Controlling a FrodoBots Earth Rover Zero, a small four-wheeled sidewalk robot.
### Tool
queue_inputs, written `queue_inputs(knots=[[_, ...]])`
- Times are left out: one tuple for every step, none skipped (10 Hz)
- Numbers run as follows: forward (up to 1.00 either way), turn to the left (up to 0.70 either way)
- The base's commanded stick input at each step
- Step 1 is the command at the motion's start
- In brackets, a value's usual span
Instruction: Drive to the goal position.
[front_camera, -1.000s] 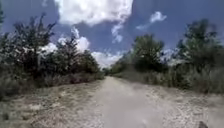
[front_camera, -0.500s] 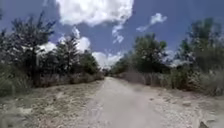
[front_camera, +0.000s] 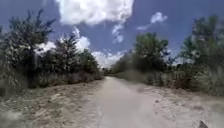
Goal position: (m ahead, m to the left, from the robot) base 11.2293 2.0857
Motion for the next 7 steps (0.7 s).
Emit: queue_inputs(knots=[[0.45,0.0],[0.45,0.0],[0.45,0.0],[0.45,0.0],[0.45,0.0],[0.45,0.0],[0.45,0.0]])
